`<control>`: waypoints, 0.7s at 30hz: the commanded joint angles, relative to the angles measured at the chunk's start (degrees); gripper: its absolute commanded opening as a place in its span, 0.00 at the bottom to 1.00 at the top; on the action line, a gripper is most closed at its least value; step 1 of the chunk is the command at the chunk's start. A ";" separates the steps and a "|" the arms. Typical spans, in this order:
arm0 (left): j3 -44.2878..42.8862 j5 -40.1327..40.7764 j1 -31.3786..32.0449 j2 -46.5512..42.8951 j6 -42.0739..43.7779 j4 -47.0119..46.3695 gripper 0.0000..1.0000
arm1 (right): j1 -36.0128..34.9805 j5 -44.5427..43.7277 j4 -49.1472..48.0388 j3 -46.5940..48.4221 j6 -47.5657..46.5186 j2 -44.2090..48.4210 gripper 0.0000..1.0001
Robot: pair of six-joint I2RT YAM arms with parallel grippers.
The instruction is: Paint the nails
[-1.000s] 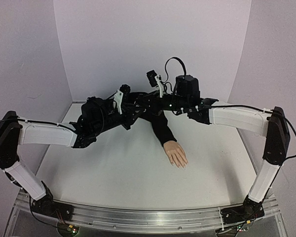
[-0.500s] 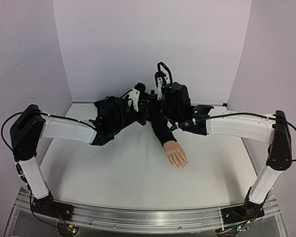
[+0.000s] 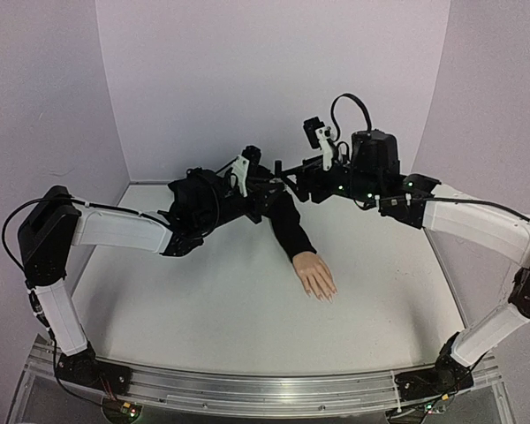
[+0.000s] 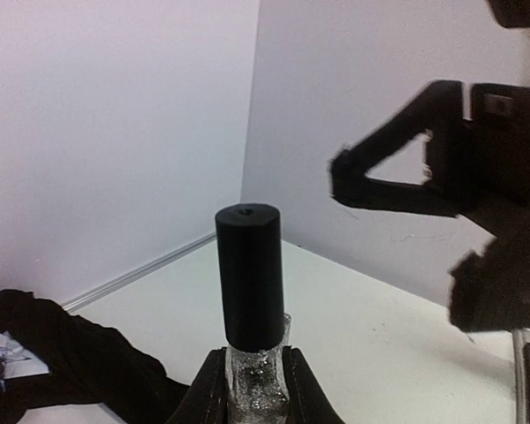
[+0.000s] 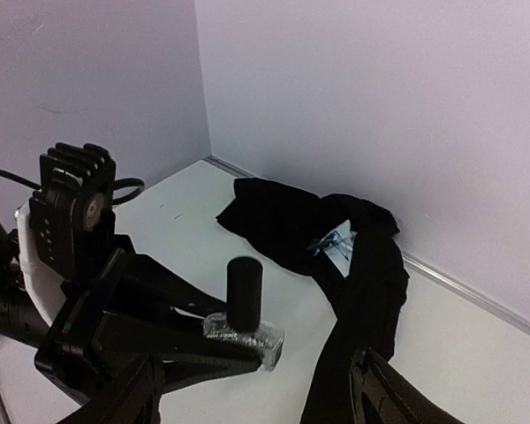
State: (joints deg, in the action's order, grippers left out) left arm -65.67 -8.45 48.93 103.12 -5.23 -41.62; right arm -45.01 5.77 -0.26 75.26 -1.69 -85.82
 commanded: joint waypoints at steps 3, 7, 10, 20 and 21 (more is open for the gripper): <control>-0.11 -9.28 0.06 -4.57 -1.81 -0.85 0.00 | 4.89 24.97 -2.33 2.99 -2.49 -2.10 0.63; 0.13 -11.66 0.03 -5.26 -1.27 -0.29 0.00 | 6.33 31.91 -2.61 4.43 -1.31 -3.89 0.56; 0.16 -12.66 0.06 -5.35 -1.10 0.00 0.00 | 6.55 34.38 -2.67 5.35 -0.67 -5.40 0.51; 0.54 -14.15 0.04 -5.26 -0.96 0.18 0.00 | 8.07 33.41 -4.36 5.54 1.03 -6.10 0.47; 0.54 -14.26 0.03 -5.21 -0.99 0.18 0.00 | 8.15 33.64 -4.44 5.54 1.03 -6.22 0.46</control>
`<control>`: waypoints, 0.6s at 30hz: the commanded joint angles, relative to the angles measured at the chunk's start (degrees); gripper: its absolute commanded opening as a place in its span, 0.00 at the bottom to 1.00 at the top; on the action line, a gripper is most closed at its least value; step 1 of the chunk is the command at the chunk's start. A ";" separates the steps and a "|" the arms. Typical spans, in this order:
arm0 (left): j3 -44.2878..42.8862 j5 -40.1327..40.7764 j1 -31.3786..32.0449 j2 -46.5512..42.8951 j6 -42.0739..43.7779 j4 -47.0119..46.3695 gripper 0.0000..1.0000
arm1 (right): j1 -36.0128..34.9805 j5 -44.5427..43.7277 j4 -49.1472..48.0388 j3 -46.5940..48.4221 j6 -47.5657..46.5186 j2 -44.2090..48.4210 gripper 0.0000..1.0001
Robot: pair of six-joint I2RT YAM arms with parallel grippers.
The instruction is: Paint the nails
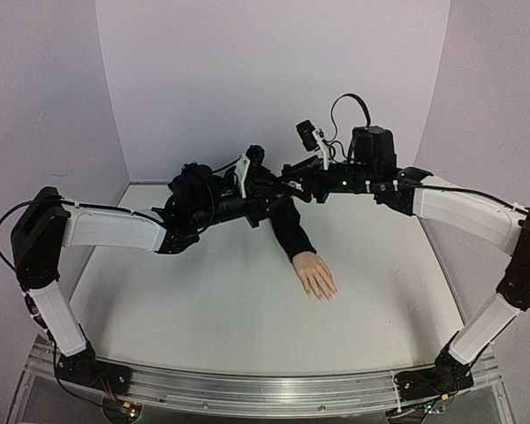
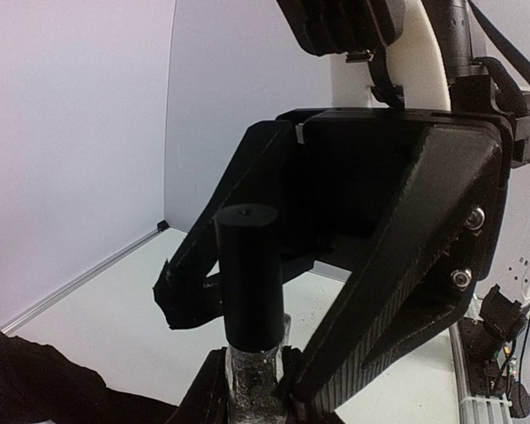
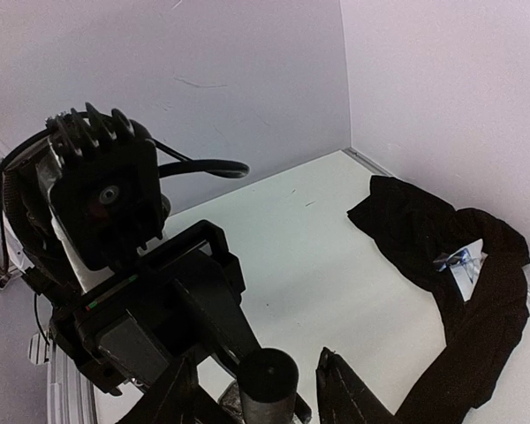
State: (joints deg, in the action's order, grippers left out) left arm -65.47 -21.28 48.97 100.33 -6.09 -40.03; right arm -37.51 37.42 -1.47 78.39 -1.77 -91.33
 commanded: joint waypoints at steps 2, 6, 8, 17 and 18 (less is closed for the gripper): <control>0.20 -1.72 -0.02 -2.26 -0.14 -1.33 0.00 | 0.81 2.62 -3.59 2.18 1.26 -0.65 0.43; 0.20 -2.28 0.02 -2.35 0.03 -1.18 0.00 | 1.45 4.22 -3.93 2.27 1.80 -0.98 0.31; 0.14 -2.66 -0.02 -2.42 0.15 -1.13 0.00 | 1.91 5.70 -4.18 2.33 3.29 -1.17 0.28; -3.08 6.24 -0.10 -1.23 0.84 0.15 0.00 | 0.97 1.79 -6.09 1.27 4.99 -3.43 0.00; -4.25 9.48 -0.08 -0.84 1.33 0.68 0.00 | -0.59 -7.59 -6.26 0.36 4.80 -3.40 0.00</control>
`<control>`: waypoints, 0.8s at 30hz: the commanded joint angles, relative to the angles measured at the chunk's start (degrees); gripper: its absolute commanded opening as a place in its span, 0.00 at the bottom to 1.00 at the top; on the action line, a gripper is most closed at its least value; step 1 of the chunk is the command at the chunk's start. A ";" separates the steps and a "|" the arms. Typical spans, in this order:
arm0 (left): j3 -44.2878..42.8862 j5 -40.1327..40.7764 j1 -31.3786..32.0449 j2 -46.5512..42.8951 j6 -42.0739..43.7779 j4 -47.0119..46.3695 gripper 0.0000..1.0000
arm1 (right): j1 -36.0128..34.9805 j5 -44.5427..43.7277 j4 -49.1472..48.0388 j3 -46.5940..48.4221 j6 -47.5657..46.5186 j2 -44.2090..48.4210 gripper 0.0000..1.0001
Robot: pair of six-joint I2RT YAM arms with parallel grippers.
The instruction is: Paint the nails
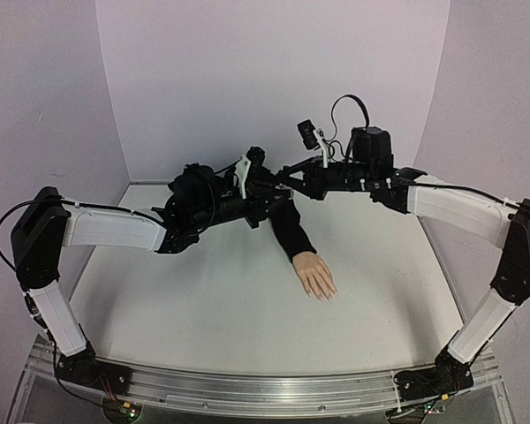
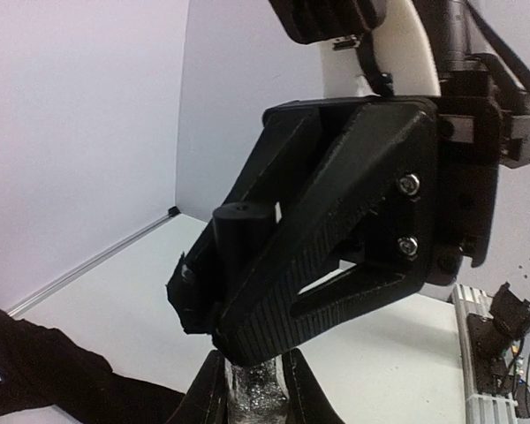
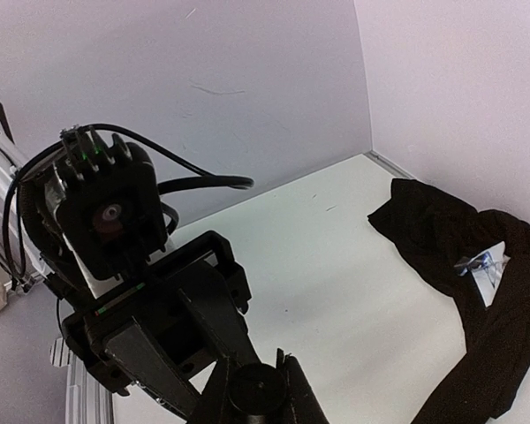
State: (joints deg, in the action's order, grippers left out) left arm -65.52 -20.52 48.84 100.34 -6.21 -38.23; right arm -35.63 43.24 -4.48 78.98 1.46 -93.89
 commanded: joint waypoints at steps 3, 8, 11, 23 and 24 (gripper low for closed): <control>-8.44 17.20 0.11 1.46 3.21 0.24 0.00 | -10.93 -59.34 -3.35 -0.23 1.10 -2.75 0.00; -11.23 24.24 0.12 3.75 5.35 -0.12 0.00 | -17.65 -87.84 -1.18 6.41 5.94 -8.67 0.00; -9.07 22.53 0.15 2.56 5.18 -1.37 0.00 | -18.27 -80.97 -0.34 7.61 7.50 -8.39 0.06; 7.59 7.44 0.02 -9.98 2.94 -0.24 0.00 | -12.90 -28.05 2.86 -0.85 0.55 5.00 0.75; 8.35 5.76 -0.01 -10.83 2.79 -0.04 0.00 | -11.76 -23.92 2.78 -0.75 0.48 5.18 0.75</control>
State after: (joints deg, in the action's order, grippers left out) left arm -59.91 -7.55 48.69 95.84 -1.91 -34.99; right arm -51.46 -3.98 -1.92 78.76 4.33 -92.98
